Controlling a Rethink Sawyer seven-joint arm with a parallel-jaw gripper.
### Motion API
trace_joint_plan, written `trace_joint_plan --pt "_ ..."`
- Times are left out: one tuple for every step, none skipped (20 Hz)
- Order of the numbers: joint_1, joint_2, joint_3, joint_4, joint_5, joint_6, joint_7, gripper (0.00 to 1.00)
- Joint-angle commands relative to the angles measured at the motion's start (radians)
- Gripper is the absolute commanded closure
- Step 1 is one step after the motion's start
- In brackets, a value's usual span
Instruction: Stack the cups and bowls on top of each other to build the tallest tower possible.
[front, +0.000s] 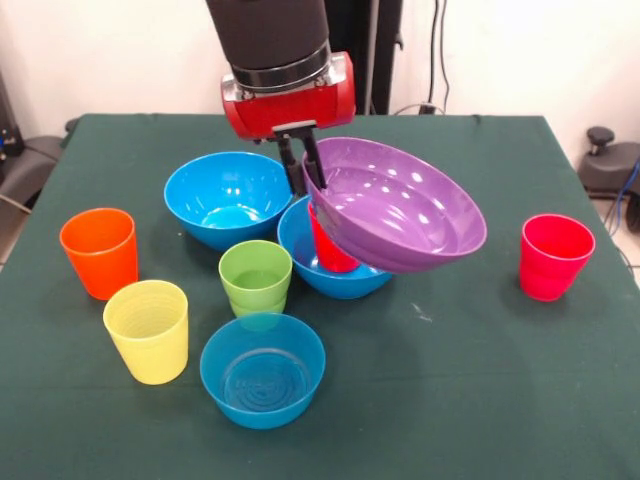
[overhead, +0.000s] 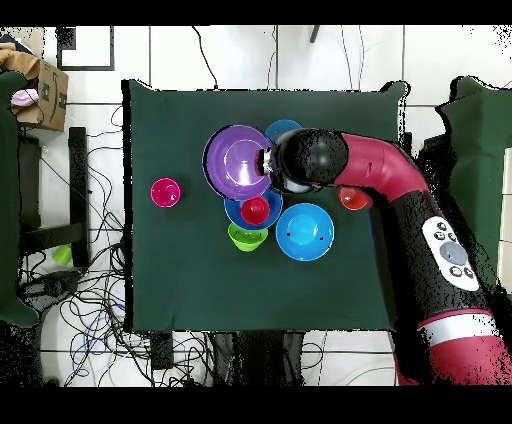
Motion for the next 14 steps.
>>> trace_joint_plan --pt "-0.021 0.039 0.048 0.038 -0.07 0.096 -0.206 1.0" --pt "-0.026 0.033 0.053 0.056 -0.065 0.09 -0.203 1.0" --pt "-0.03 0.035 0.058 0.062 -0.063 0.091 -0.205 1.0" --pt "-0.037 0.036 0.068 0.08 -0.051 0.097 -0.206 1.0" --pt "-0.04 0.037 0.074 0.086 -0.047 0.101 -0.205 1.0" --pt "-0.048 0.038 0.083 0.101 -0.042 0.095 -0.203 1.0" --pt "-0.049 0.045 0.086 0.101 -0.043 0.092 -0.202 1.0" --pt "-0.054 0.053 0.092 0.109 -0.043 0.082 -0.202 1.0" --pt "-0.054 0.06 0.095 0.105 -0.044 0.082 -0.201 1.0" --pt "-0.057 0.064 0.101 0.112 -0.042 0.079 -0.199 1.0" --pt "-0.058 0.067 0.106 0.116 -0.039 0.077 -0.194 1.0" --pt "-0.06 0.069 0.111 0.119 -0.036 0.075 -0.19 1.0" --pt "-0.058 0.073 0.114 0.116 -0.035 0.078 -0.185 1.0" --pt "-0.061 0.071 0.119 0.125 -0.031 0.076 -0.177 1.0"
